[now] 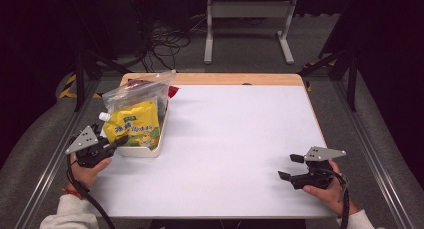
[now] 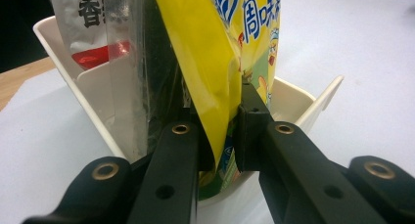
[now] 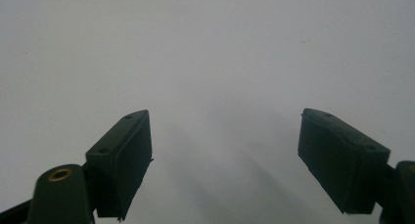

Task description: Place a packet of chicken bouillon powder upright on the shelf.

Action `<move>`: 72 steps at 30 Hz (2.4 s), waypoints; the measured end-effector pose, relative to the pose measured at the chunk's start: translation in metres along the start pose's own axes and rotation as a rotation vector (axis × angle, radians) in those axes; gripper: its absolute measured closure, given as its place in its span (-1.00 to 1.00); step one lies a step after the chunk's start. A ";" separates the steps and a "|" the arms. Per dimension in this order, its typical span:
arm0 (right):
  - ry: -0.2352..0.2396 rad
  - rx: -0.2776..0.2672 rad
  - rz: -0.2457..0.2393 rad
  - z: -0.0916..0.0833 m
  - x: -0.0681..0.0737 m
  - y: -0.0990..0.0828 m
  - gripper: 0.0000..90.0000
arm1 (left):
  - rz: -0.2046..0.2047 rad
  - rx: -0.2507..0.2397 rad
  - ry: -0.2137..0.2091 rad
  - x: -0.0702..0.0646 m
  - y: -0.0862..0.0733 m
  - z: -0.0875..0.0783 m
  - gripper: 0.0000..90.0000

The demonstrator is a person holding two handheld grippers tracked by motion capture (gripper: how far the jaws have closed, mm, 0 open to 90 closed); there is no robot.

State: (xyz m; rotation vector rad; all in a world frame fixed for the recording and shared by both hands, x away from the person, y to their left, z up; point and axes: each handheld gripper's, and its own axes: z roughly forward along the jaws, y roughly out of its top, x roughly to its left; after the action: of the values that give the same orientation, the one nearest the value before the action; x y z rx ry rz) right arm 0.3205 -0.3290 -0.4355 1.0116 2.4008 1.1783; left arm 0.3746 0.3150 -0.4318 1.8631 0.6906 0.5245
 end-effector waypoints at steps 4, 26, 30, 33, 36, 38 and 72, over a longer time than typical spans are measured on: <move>-0.001 0.006 -0.003 0.001 0.001 0.000 -0.55 | -0.009 -0.003 0.004 -0.001 0.000 0.000 0.81; 0.013 0.021 -0.042 0.013 0.004 0.011 -0.55 | -0.065 -0.012 0.254 -0.026 0.003 -0.021 0.04; 0.009 0.019 -0.047 0.014 0.004 0.012 -0.55 | -0.079 0.008 0.289 -0.037 0.000 -0.027 -0.07; 0.003 0.010 -0.046 0.013 0.003 0.013 -0.55 | -0.098 0.024 0.286 -0.045 -0.002 -0.029 -0.18; -0.005 0.002 -0.045 0.013 0.002 0.014 -0.55 | -0.105 0.036 0.272 -0.054 -0.002 -0.029 -0.29; -0.006 -0.003 -0.044 0.013 0.002 0.014 -0.55 | -0.107 0.040 0.273 -0.057 -0.002 -0.028 -0.41; -0.124 -0.024 -0.112 -0.002 0.008 0.007 -0.76 | 0.050 0.226 -0.069 -0.154 0.012 0.049 -0.82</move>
State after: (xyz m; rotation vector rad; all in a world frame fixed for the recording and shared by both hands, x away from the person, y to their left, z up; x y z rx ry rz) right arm 0.3174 -0.3216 -0.4283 0.9029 2.3096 1.0711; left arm 0.2944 0.1750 -0.4448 2.1046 0.6815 0.4261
